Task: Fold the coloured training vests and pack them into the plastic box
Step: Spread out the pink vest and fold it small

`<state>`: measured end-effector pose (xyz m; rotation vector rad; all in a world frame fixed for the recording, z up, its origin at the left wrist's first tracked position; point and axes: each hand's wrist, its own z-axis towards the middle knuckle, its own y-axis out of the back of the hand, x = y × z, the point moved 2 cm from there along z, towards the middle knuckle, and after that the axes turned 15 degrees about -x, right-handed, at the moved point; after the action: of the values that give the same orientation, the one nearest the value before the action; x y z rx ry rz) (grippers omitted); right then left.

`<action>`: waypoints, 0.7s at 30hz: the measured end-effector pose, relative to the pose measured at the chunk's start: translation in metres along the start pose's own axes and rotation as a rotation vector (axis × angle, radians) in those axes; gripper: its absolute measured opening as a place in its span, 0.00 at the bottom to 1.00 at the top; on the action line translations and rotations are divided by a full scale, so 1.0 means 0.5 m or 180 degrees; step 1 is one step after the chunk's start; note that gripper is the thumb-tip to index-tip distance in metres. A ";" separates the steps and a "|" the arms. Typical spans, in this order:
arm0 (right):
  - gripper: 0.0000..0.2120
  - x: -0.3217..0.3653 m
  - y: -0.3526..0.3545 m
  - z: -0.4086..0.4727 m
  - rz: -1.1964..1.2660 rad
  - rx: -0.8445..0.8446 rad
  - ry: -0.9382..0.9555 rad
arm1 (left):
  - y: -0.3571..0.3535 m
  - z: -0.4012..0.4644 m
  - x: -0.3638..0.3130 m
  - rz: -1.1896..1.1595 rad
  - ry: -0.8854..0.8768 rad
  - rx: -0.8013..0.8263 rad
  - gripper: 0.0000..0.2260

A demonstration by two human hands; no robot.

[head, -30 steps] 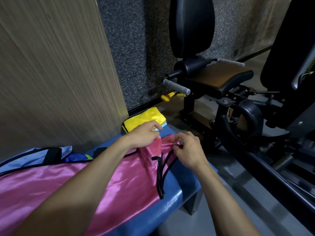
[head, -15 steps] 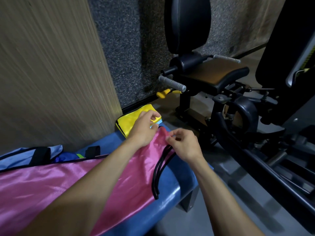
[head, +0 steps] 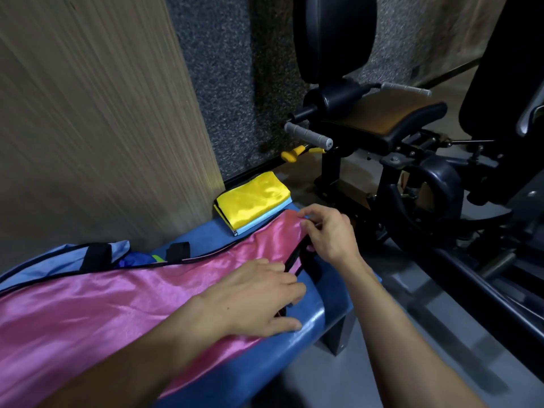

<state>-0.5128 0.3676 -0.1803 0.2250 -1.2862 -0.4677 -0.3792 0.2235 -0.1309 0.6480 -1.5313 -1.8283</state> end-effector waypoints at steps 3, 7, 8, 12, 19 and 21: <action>0.09 -0.007 0.006 0.001 -0.0154 0.0124 0.0083 | 0.012 -0.005 -0.009 0.0455 -0.0025 0.0071 0.19; 0.09 -0.012 0.013 0.003 -0.0279 0.0017 0.0173 | 0.013 -0.010 -0.016 0.1150 0.0286 0.0485 0.19; 0.09 -0.013 0.013 0.004 -0.0261 0.0009 0.0148 | 0.012 -0.012 -0.019 0.1209 0.0348 0.0517 0.18; 0.09 -0.017 0.009 0.006 -0.0237 0.0033 0.0056 | 0.018 -0.020 -0.030 0.0907 0.0574 0.0516 0.16; 0.07 -0.012 0.012 0.006 -0.0487 0.0060 0.0052 | 0.008 -0.039 -0.067 0.1102 0.0716 0.0503 0.16; 0.08 -0.013 0.015 0.001 -0.0619 0.0134 0.0091 | 0.003 -0.035 -0.076 0.1116 0.0783 0.0505 0.15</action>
<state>-0.5129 0.3773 -0.1828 0.3931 -1.2525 -0.6011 -0.3411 0.2406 -0.1345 0.6077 -1.5227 -1.3269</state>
